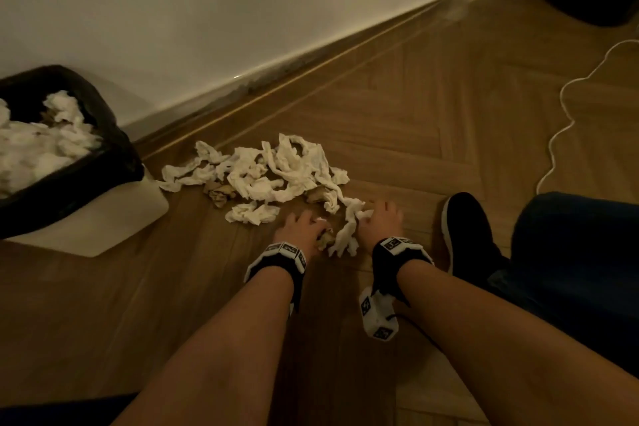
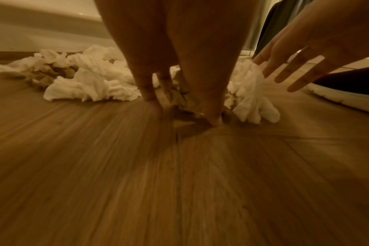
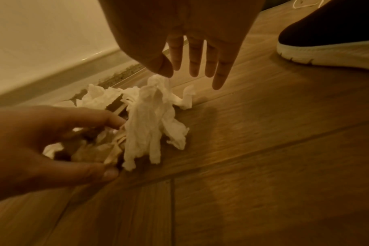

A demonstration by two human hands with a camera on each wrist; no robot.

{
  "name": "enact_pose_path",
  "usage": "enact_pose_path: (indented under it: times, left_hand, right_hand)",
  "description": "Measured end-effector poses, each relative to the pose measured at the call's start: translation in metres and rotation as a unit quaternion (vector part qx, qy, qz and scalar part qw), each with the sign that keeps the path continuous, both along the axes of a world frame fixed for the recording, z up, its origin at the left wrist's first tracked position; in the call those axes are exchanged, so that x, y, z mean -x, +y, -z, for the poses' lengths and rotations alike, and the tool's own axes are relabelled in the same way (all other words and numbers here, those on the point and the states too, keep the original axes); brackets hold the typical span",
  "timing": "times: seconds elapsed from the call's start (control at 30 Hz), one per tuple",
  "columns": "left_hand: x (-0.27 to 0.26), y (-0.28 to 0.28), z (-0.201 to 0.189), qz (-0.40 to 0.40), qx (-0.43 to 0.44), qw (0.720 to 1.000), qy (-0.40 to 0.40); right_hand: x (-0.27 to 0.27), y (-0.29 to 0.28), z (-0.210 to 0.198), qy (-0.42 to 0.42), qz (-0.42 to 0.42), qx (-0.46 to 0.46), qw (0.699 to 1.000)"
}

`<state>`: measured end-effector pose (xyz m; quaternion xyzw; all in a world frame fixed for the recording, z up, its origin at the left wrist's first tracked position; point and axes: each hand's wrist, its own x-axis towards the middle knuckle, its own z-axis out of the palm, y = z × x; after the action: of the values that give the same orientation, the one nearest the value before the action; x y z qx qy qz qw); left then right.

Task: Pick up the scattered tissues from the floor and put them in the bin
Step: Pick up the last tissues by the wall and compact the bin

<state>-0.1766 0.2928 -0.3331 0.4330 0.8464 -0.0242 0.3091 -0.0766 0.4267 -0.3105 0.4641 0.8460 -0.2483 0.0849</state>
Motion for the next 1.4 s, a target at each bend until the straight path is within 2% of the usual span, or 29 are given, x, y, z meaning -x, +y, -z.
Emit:
enact_pose_path:
  times: [0.07, 0.2, 0.27, 0.5, 0.77, 0.93, 1.1, 1.27, 1.4]
  left_hand:
    - [-0.003, -0.003, 0.003, -0.026, -0.007, 0.999, -0.018]
    - [-0.006, -0.009, 0.003, -0.148, -0.062, 0.986, -0.052]
    - [-0.004, -0.014, 0.002, -0.181, -0.088, 0.978, -0.054]
    - [0.003, -0.033, -0.002, -0.332, -0.154, 0.925, -0.096]
    - [0.006, -0.047, -0.006, -0.324, -0.158, 0.932, -0.045]
    - [0.007, -0.045, -0.008, -0.338, -0.15, 0.928, -0.047]
    - [0.003, -0.046, -0.008, -0.365, -0.181, 0.911, -0.058]
    - [0.004, -0.048, -0.006, -0.395, -0.203, 0.894, -0.065]
    - [0.003, -0.05, -0.008, -0.388, -0.23, 0.887, -0.101]
  right_hand:
    - [0.002, -0.002, 0.002, 0.01, 0.0, 0.008, 1.0]
    - [0.004, -0.009, 0.004, 0.036, -0.041, -0.002, 0.998]
    - [0.005, -0.012, 0.005, 0.044, -0.058, -0.009, 0.997]
    - [0.01, -0.016, 0.01, 0.033, -0.062, -0.017, 0.997]
    - [0.014, -0.023, 0.026, -0.078, -0.122, 0.012, 0.989]
    - [0.018, -0.042, 0.036, -0.092, -0.146, -0.025, 0.985]
    - [0.015, -0.053, 0.041, -0.07, -0.079, -0.057, 0.993]
    - [0.023, -0.042, 0.034, -0.042, -0.075, -0.002, 0.996]
    - [0.016, -0.036, 0.025, 0.029, -0.028, 0.035, 0.999]
